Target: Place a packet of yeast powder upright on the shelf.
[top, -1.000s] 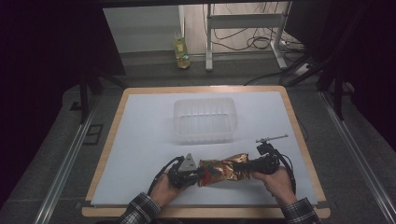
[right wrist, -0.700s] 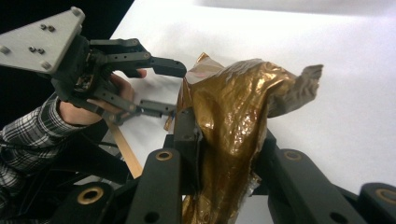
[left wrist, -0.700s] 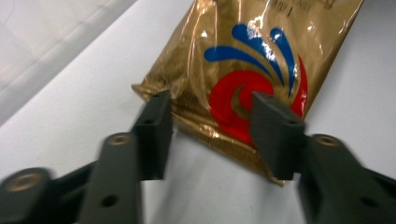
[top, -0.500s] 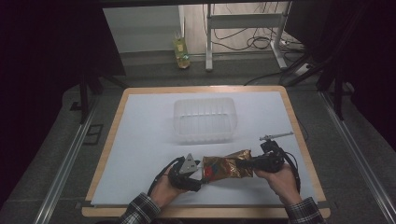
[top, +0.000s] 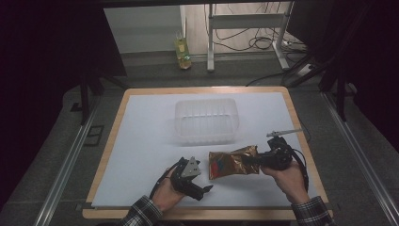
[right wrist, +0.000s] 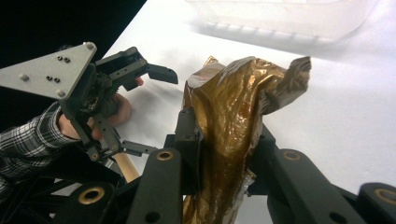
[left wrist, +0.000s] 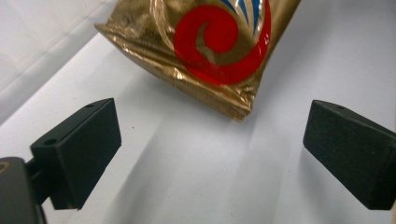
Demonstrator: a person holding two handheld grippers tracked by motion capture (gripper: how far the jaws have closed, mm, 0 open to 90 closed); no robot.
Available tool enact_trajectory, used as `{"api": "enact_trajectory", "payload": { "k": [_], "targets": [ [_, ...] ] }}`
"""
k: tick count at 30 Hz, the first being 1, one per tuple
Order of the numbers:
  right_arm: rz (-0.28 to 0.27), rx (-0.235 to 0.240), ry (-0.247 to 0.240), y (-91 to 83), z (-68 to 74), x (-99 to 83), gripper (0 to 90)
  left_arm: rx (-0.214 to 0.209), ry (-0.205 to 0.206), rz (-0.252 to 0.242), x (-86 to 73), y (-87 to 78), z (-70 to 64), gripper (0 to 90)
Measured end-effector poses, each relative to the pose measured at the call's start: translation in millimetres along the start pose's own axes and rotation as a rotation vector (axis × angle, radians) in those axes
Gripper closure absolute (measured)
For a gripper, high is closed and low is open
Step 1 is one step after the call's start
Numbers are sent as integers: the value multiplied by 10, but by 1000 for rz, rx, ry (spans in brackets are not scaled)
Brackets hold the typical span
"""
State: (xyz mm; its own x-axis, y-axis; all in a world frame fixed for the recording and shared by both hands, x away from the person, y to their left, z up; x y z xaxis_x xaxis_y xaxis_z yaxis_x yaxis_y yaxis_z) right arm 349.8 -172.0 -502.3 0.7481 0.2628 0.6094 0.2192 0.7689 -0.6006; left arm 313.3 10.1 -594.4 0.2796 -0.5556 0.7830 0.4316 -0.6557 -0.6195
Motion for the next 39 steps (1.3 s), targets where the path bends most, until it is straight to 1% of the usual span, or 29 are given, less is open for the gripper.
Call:
{"api": "enact_trajectory", "payload": {
  "k": [2, 4, 10, 16, 22, 30, 36, 39],
  "targets": [
    [-5, -4, -4, -19, 2, 23, 724, 4, 5, 6, -8, 1, -2, 24],
    [-10, -7, -8, -36, 2, 46, 724, 2, -4, 13, -16, 0, -4, 7],
    [-26, -17, -18, -98, 8, 140, 725, 6, -2, 4, -2, -14, -5, 1],
    [-36, -26, -16, -155, 14, 246, 726, 17, 11, 9, -1, -16, -10, 0],
    [-49, -30, -12, -194, 4, 350, 727, 22, 7, 15, -6, -11, -11, 0],
    [-57, -49, -14, -238, -11, 503, 727, 30, -3, -1, 12, -32, 6, 0],
    [-67, -62, -13, -293, -36, 623, 727, 33, 3, -9, 21, -38, 5, 0],
    [-75, -67, -15, -319, -42, 685, 727, 43, 16, -13, 21, -37, 8, 0]
  ]
}}
Point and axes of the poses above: each handheld gripper's, and its own axes: y roughly forward along the jaws, x roughly out of its top, z roughly to its left, the point moved 9 cm from there along y, roughly forward along the jaws, and after that the axes turned 1 degree about x, right-handed, at the moved point
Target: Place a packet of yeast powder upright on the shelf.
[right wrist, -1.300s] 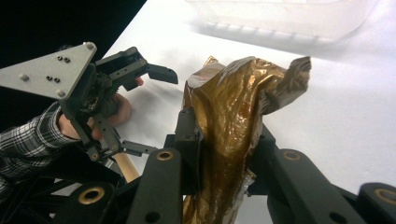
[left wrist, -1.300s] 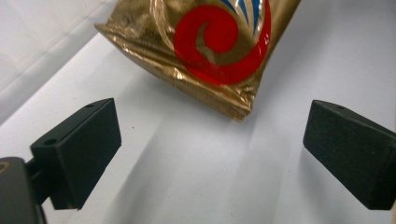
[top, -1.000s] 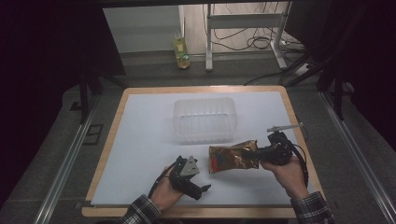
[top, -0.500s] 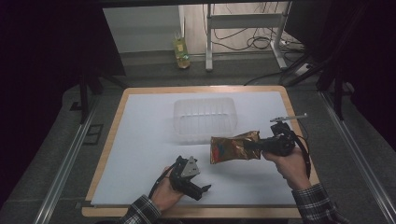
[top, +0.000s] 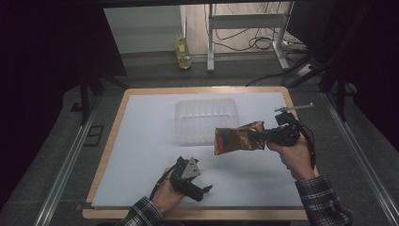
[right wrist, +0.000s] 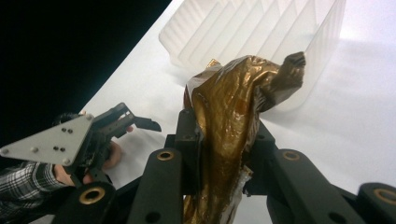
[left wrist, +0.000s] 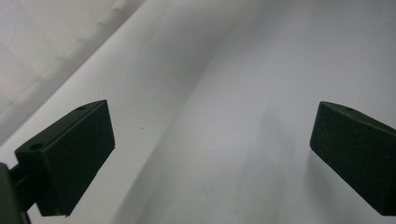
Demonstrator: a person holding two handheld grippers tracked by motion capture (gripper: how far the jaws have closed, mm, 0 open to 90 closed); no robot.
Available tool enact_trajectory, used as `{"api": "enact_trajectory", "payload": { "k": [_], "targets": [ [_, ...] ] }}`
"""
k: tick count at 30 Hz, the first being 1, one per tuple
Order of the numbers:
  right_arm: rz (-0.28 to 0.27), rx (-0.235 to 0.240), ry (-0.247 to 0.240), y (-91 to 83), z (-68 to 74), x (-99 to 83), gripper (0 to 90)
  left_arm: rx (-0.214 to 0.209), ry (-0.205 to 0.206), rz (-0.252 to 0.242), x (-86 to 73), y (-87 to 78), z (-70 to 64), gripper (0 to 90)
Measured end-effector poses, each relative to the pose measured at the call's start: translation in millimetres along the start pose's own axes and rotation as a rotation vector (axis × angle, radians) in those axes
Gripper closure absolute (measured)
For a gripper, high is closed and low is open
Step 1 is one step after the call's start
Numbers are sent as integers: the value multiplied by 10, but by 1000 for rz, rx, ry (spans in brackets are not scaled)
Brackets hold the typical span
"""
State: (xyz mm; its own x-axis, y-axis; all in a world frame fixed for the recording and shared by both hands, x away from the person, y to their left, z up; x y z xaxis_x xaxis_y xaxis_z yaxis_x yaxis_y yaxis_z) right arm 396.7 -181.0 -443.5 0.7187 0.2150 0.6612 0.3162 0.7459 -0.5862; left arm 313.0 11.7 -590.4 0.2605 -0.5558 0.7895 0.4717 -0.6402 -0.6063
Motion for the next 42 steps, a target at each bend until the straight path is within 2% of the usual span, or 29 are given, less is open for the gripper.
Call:
{"api": "enact_trajectory", "payload": {
  "k": [6, 11, 15, 32, 42],
  "targets": [
    [-6, -14, -10, -23, -5, 119, 727, 19, -1, -22, 24, -46, 50, 0],
    [-15, -29, -12, -36, -36, 228, 727, 28, -36, -59, 35, -96, 117, 0],
    [-23, -35, -13, -29, -52, 306, 727, 29, -50, -65, 26, -105, 144, 0],
    [-37, -92, -13, 80, -149, 704, 728, 27, -21, -64, 31, -108, 115, 0],
    [-1, -155, -9, 263, -303, 835, 727, 25, -13, -62, 28, -101, 108, 0]
  ]
}}
Point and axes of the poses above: each handheld gripper's, and its own axes: y roughly forward along the jaws, x roughly out of its top, z roughly to its left, the point moved 9 cm from there along y, roughly forward along the jaws, and after that the axes turned 1 degree about x, right-handed, at the moved point
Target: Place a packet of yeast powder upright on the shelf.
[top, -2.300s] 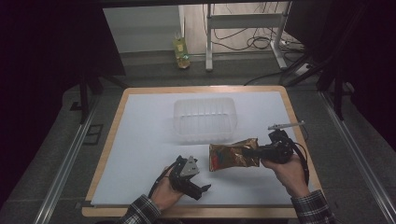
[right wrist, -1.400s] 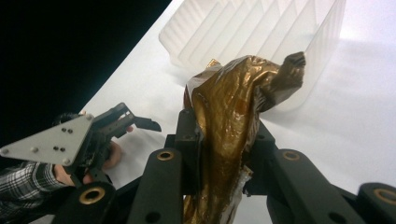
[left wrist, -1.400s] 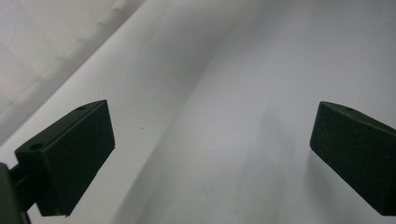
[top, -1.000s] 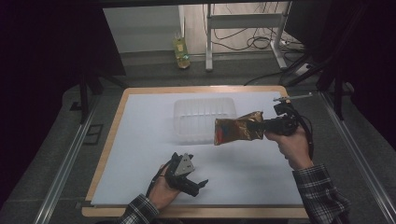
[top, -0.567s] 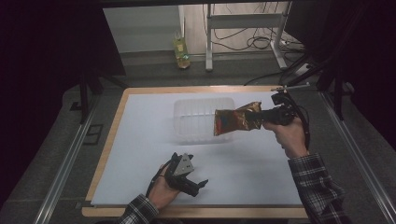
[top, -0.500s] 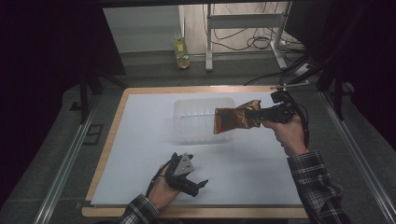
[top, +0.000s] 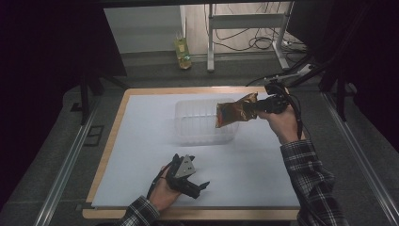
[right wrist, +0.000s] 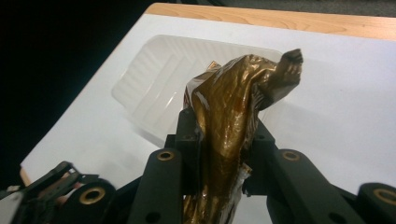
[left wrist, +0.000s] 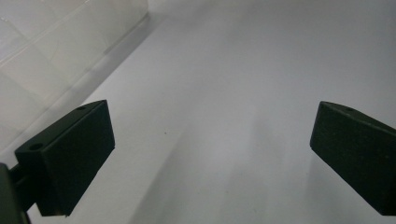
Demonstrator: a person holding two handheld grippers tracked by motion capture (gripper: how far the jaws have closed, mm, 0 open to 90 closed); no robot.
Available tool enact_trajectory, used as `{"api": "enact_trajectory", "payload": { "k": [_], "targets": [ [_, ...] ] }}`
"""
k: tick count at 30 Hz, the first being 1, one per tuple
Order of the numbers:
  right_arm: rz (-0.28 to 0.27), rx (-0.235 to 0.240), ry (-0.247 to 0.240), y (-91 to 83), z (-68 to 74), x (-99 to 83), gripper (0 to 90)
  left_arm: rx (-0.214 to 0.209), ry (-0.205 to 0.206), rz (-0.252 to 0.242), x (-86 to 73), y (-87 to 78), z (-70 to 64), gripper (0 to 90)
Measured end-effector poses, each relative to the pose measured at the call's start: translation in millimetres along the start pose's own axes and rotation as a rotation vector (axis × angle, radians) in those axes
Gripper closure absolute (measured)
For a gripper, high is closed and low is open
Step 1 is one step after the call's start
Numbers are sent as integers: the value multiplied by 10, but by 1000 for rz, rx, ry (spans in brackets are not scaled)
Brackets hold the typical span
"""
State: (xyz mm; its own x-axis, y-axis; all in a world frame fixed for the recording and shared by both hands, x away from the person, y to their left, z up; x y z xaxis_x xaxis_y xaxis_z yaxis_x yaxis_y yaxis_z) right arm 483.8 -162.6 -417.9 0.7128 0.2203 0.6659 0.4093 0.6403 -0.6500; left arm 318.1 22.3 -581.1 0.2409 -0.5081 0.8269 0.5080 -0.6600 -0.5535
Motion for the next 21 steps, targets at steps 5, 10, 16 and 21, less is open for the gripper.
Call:
{"api": "enact_trajectory", "payload": {
  "k": [5, 10, 16, 21],
  "targets": [
    [21, -18, -3, 115, -38, 15, 727, -2, 8, 2, 0, 2, -7, 0],
    [48, -30, -10, 238, -42, 27, 727, -2, 10, 6, -5, 6, -11, 0],
    [81, -40, -19, 379, -17, 53, 726, -5, 10, 5, -4, 6, -15, 0],
    [94, -39, -14, 473, -7, 91, 723, -6, 11, 6, -4, 12, -22, 0]
  ]
}}
Point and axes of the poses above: each handheld gripper's, and its own axes: y roughly forward along the jaws, x roughly out of its top, z roughly to its left, the point moved 9 cm from there along y, roughly forward along the jaws, and after that the axes turned 1 degree about x, right-handed, at the moved point
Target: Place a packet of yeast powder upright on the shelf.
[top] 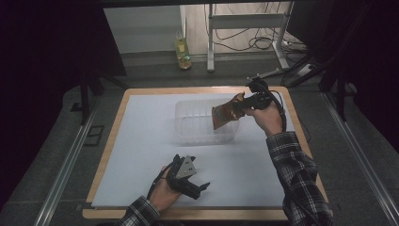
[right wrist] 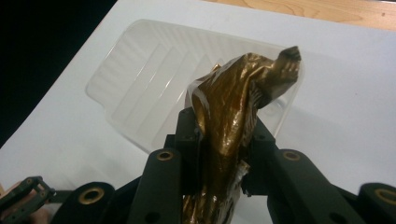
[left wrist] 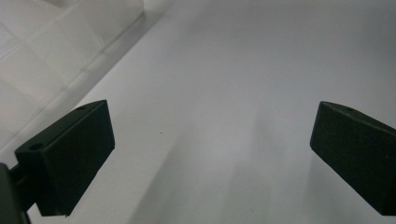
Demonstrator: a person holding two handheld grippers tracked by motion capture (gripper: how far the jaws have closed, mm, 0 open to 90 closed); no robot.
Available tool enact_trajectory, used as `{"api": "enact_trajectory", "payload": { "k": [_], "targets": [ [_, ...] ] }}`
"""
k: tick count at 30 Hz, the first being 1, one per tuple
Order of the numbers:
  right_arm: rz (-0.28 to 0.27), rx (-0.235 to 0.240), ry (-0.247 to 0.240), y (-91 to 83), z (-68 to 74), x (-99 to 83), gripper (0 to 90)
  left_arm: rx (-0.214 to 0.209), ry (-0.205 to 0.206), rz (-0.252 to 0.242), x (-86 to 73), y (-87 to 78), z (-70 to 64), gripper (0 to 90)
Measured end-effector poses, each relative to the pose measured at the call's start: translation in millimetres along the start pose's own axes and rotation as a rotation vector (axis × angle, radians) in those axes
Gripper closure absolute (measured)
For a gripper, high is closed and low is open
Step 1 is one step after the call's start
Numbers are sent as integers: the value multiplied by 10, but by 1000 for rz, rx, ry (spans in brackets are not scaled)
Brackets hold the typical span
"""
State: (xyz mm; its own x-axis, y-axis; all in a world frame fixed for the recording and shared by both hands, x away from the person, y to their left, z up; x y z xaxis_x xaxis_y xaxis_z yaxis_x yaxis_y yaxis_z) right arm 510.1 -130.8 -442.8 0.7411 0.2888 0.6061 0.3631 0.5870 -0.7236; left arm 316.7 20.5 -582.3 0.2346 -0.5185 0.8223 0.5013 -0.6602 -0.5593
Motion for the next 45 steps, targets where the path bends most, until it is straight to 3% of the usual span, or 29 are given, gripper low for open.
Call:
{"api": "enact_trajectory", "payload": {
  "k": [13, 24, 30, 37, 45],
  "targets": [
    [-32, 14, 11, 217, 34, 151, 717, -1, 5, 1, 3, 10, -13, 0],
    [-1, -1, 3, 560, 103, 153, 715, -9, 4, 0, 4, 12, -27, 0],
    [-39, -12, -6, 625, 94, 182, 704, -13, 10, 4, 3, 22, -41, 0],
    [-52, -25, -41, 652, 94, 181, 637, -12, 12, 5, 0, 20, -38, 0],
    [-50, -68, -93, 658, 147, 167, 479, -13, 14, 5, 2, 17, -36, 0]
  ]
}}
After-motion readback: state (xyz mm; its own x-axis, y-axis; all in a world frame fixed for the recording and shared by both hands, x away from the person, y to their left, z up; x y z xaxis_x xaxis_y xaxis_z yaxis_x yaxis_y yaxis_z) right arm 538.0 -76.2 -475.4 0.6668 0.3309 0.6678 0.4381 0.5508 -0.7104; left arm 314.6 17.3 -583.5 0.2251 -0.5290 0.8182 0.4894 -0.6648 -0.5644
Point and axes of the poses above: each handheld gripper's, and its own axes: y roughly forward along the jaws, x roughly out of its top, z roughly to its left, the point moved 9 cm from there along y, roughly forward along the jaws, and after that the axes turned 1 degree about x, right-handed, at the moved point
